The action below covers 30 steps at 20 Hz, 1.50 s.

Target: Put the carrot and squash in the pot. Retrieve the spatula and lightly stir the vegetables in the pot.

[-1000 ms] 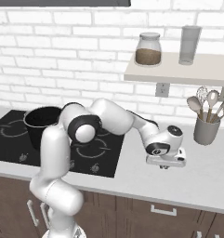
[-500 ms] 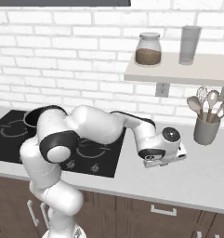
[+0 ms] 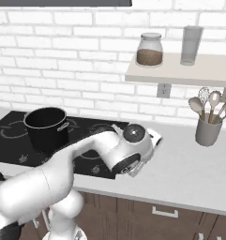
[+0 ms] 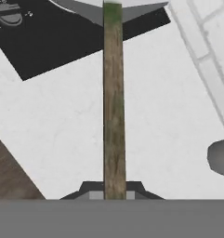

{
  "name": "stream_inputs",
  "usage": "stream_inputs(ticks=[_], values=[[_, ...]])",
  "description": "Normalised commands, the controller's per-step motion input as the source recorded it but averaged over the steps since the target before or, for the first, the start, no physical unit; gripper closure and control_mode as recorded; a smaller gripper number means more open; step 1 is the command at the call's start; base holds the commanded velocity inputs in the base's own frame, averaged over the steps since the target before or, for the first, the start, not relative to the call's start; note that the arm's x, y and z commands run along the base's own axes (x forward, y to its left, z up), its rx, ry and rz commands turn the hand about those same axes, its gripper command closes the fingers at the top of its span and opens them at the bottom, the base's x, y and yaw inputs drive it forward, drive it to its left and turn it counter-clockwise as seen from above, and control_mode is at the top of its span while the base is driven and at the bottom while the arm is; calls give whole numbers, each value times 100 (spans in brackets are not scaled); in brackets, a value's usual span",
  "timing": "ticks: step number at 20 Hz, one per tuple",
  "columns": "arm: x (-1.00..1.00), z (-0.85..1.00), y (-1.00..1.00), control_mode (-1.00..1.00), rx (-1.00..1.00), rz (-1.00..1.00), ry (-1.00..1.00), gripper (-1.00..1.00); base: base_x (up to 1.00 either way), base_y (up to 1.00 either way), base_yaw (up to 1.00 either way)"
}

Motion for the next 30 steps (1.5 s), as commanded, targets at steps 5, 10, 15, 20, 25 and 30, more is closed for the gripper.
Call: stream_inputs(ticks=[5, 10, 15, 20, 25, 30], values=[[11, 100, 100, -100, -48, 24, 13, 100, 0, 0, 0], [36, 100, 99, -100, -38, 10, 23, 100, 0, 0, 0], [56, 100, 92, -100, -29, 4, 29, 100, 0, 0, 0], [85, 100, 85, -100, -13, 0, 38, 100, 0, 0, 0], [74, 100, 93, -100, -6, 1, 38, 100, 0, 0, 0], [52, 95, 89, -100, -9, 1, 29, 100, 0, 0, 0]])
